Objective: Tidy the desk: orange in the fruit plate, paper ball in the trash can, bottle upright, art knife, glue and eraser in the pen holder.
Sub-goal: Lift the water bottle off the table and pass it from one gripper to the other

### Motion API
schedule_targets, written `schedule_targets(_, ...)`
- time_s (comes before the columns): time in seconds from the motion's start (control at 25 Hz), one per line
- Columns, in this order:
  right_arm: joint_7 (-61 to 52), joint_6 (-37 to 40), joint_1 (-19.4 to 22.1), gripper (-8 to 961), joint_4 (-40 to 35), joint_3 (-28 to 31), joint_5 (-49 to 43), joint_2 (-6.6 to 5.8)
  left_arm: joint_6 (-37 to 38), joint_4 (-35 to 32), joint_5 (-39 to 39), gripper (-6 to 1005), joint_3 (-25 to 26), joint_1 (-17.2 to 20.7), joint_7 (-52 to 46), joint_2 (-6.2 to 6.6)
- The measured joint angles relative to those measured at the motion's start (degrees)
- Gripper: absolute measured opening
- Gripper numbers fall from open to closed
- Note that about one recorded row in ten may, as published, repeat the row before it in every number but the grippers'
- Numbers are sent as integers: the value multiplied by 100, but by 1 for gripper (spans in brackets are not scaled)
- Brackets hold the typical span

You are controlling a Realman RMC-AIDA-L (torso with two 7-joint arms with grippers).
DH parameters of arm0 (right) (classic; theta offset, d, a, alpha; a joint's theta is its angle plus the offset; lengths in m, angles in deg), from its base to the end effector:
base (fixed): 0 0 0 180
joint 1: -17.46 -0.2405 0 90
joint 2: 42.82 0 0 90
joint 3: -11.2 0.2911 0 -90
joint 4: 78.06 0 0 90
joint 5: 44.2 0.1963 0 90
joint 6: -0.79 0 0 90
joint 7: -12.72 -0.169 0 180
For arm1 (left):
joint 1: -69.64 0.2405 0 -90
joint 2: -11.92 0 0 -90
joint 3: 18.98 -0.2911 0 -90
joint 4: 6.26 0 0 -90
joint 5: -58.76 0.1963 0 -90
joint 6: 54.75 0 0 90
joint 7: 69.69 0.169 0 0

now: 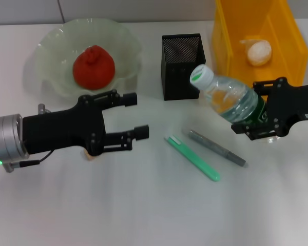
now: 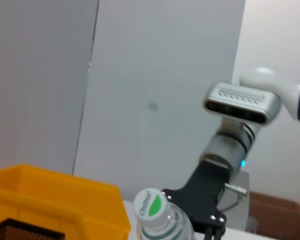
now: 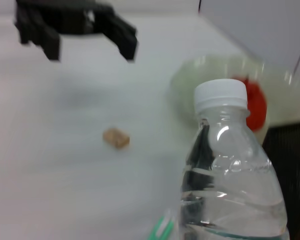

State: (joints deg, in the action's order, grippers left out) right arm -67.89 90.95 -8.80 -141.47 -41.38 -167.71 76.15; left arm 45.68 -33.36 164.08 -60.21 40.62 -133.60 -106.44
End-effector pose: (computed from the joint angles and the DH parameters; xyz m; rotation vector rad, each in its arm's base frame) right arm 0.2645 0.3441 -0.0104 -2.8410 0.1396 0.1719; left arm -0.2503 0.3041 -0.0462 -2.7728 -0.3909 -1.0664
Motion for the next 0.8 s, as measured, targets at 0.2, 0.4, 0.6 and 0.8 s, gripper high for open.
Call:
schedule_targets(0.2, 557, 35, 142, 779, 301, 198, 694, 2, -11, 200, -301, 800, 2, -41, -4, -6)
schedule_targets(0.4, 1431, 43, 123, 780, 1209, 333, 1654, -2, -48, 578, -860, 800, 2, -58, 57, -18)
schedule_targets(0.6, 2078, -29, -88, 781, 2066, 334, 2164, 8, -59, 835, -1253, 800, 2, -65, 65, -22)
schedule_targets(0.8, 2538, -31, -331, 783, 2785, 336, 2513, 7, -67, 1049, -1451, 799, 2, -111, 94, -32)
